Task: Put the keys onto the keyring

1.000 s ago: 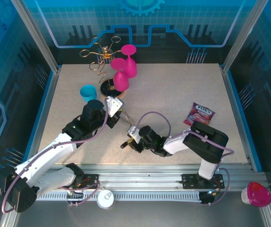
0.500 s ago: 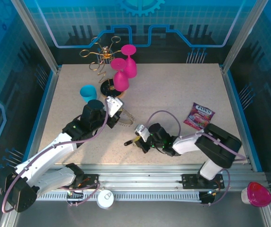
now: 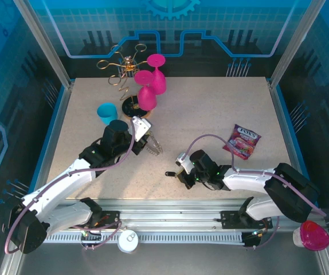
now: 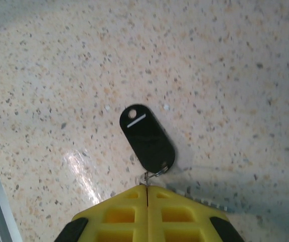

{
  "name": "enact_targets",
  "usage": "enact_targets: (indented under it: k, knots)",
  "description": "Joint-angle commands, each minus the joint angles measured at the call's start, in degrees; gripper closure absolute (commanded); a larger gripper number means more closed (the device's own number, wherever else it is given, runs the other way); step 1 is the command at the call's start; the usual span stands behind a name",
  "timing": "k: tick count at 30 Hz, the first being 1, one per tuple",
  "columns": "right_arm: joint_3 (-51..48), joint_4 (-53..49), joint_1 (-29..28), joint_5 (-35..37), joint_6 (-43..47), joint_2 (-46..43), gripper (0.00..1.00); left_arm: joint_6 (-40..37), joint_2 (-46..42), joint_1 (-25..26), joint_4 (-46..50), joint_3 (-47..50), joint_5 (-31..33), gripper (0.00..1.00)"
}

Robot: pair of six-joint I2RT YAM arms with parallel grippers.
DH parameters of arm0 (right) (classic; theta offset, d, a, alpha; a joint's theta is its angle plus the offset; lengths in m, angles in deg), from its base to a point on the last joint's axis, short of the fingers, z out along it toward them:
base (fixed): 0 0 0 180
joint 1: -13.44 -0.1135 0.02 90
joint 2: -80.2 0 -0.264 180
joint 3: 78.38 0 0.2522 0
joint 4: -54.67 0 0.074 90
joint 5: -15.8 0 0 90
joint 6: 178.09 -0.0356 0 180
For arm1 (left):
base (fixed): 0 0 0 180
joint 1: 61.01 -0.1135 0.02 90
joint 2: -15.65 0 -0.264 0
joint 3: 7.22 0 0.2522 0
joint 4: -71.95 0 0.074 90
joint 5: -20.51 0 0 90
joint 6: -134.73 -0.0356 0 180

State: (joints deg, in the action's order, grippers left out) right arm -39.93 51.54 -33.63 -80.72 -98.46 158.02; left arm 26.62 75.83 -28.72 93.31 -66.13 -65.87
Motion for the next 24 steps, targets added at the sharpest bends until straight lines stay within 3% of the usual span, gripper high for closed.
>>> enact_targets:
  k: [1, 16, 24]
  knots:
    - [0.57, -3.51, 1.71, -1.7, -2.19, 0.9, 1.0, -0.52, 0.13, -0.4, -2.72, -0.15, -1.02, 1.0]
    - [3.74, -4.26, 4.76, -8.56, -2.36, 7.06, 1.0, -1.4, 0.35, -0.39, -2.36, -0.16, -0.77, 1.0]
    - [4.71, -3.59, 4.91, -9.77, -2.2, 8.28, 0.9, -1.58, 0.46, -0.39, -2.48, 0.07, -0.85, 1.0]
